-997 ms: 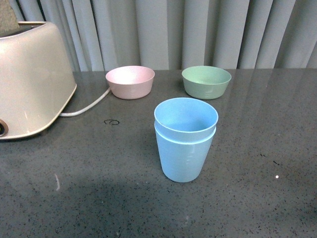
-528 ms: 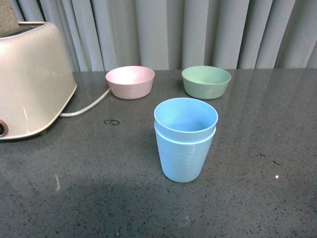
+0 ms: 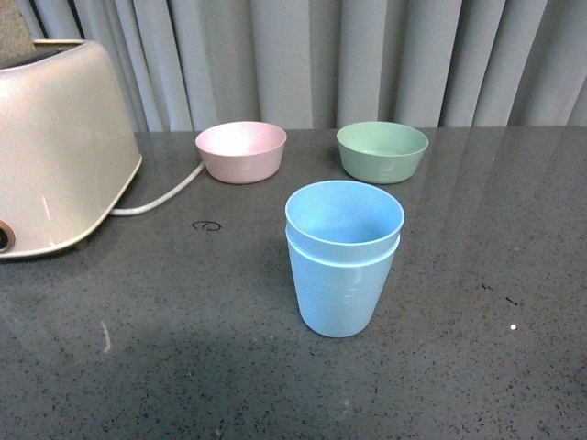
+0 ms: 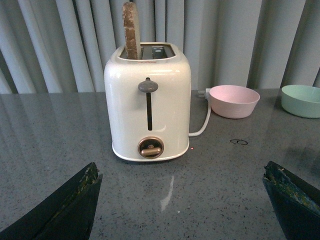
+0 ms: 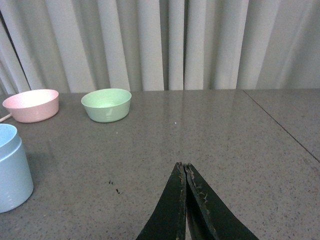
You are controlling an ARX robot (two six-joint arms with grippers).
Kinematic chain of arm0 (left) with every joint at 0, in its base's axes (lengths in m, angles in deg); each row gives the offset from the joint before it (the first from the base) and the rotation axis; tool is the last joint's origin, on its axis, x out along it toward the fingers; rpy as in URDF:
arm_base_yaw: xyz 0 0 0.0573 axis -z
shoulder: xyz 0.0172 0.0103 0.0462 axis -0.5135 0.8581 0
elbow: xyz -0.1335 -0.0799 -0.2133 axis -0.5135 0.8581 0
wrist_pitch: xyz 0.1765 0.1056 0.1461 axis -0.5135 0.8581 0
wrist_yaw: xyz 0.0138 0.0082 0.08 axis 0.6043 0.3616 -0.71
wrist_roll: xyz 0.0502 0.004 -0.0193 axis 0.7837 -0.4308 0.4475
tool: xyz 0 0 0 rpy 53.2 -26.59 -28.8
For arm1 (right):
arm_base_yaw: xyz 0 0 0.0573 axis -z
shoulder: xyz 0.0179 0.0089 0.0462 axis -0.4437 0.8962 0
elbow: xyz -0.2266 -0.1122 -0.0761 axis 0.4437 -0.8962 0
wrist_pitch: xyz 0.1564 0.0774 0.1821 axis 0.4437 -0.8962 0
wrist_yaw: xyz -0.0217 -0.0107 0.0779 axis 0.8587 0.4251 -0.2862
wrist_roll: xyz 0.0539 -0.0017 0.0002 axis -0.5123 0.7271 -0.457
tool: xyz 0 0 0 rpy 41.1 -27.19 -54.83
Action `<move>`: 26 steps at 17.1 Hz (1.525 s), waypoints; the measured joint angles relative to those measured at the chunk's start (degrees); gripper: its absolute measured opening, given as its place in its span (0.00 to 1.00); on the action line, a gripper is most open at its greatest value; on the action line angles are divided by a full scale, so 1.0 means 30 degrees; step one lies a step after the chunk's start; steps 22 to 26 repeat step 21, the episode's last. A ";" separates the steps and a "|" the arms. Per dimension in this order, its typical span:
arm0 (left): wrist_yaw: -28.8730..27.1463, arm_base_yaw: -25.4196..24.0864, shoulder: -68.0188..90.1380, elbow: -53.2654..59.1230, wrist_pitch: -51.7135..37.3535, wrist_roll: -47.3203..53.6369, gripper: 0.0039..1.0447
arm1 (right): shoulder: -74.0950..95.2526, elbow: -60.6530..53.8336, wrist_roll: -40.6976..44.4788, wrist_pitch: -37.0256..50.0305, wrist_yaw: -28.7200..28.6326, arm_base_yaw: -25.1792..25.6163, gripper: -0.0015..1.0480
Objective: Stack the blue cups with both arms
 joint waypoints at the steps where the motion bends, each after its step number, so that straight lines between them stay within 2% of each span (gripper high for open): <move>1: 0.0000 0.0000 0.0000 0.0000 -0.0007 0.0000 0.94 | -0.1035 0.0015 0.0000 -0.1676 0.0000 0.0000 0.02; 3: -0.0015 0.0000 0.0000 0.0000 -0.0007 0.0000 0.94 | -0.3213 0.0007 0.0000 -0.3293 0.0015 0.0000 0.02; 7: -0.0007 0.0000 0.0000 0.0000 -0.0007 0.0000 0.94 | -0.3213 0.0007 0.0007 -0.3366 0.0022 0.0000 0.02; 9: -0.0007 0.0000 0.0000 0.0000 -0.0007 0.0000 0.94 | -0.3213 0.0007 0.0015 -0.3359 0.0015 0.0000 0.19; 10: -0.0007 0.0000 0.0000 0.0000 -0.0007 0.0000 0.94 | -0.3213 0.0007 0.0015 -0.3366 0.0022 0.0000 0.31; 15: -0.0007 0.0000 0.0000 0.0000 -0.0007 0.0000 0.94 | -0.3213 0.0007 0.0015 -0.3366 0.0022 0.0000 0.73; 17: -0.0007 0.0000 0.0000 0.0000 -0.0007 0.0000 0.94 | -0.3213 0.0007 0.0007 -0.3359 0.0015 0.0000 0.94; 26: -0.0007 0.0000 0.0000 0.0000 -0.0007 0.0000 0.94 | -0.3213 0.0007 0.0007 -0.3366 0.0022 0.0000 0.94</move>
